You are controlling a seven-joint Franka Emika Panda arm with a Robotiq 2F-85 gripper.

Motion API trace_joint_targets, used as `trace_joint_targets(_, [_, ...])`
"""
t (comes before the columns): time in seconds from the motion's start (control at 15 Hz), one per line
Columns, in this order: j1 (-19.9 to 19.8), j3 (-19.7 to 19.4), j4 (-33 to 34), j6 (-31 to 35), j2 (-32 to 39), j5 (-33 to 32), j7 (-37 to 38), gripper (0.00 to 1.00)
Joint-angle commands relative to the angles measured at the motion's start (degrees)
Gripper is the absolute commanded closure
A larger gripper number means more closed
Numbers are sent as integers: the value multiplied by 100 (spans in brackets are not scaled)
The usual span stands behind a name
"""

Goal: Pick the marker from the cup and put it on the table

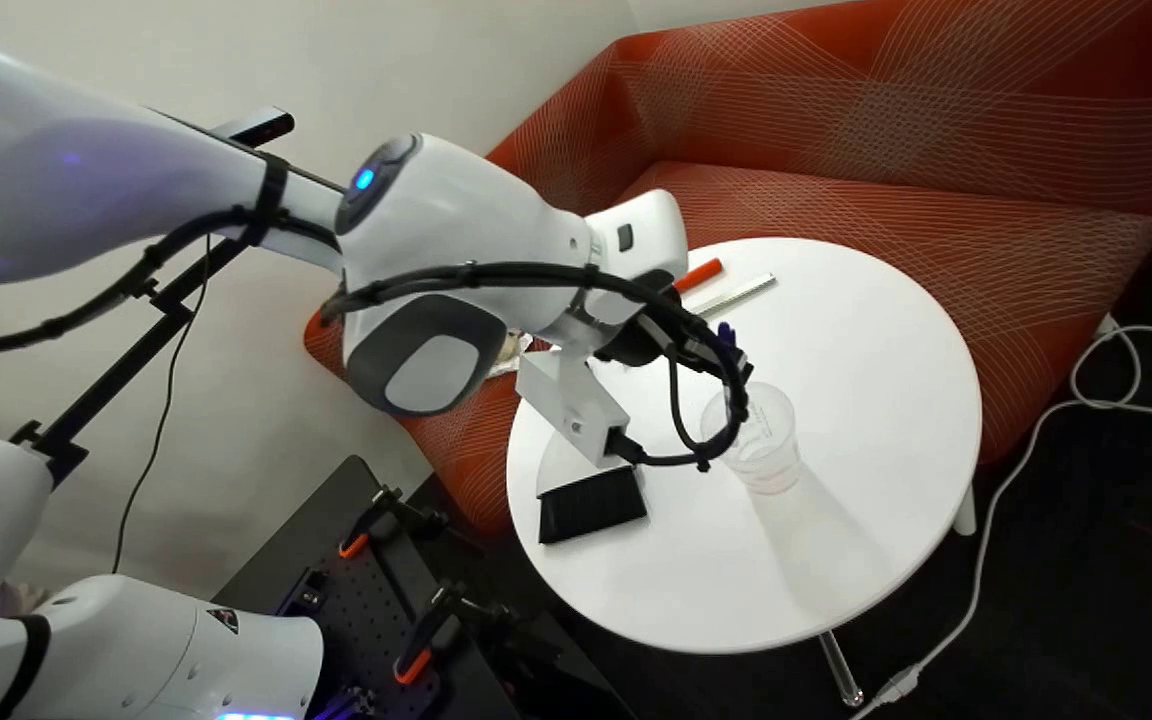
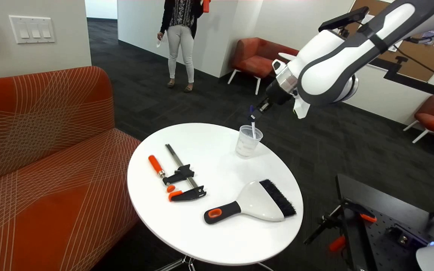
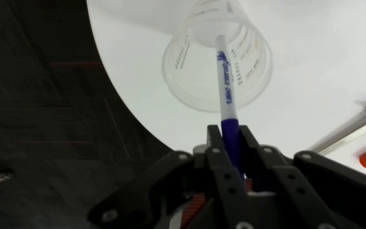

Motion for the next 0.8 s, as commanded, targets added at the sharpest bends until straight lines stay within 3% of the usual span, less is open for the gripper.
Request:
trace_joint_targets(0.0, [-458,616,-674,311,-859,50,-114,96])
trace_joint_targets(0.27, [-999,1601,-494,-209,-1059,186,-80,96])
trace_joint_targets(0.4, [-949,1740,-226,-663,-963,214,-53,96])
trace_joint_targets(0.67, [-460,1316,368,-1733,-637,-250,273,96])
trace_joint_targets(0.73, [67,853,514,-1916,-558,-63,98,96])
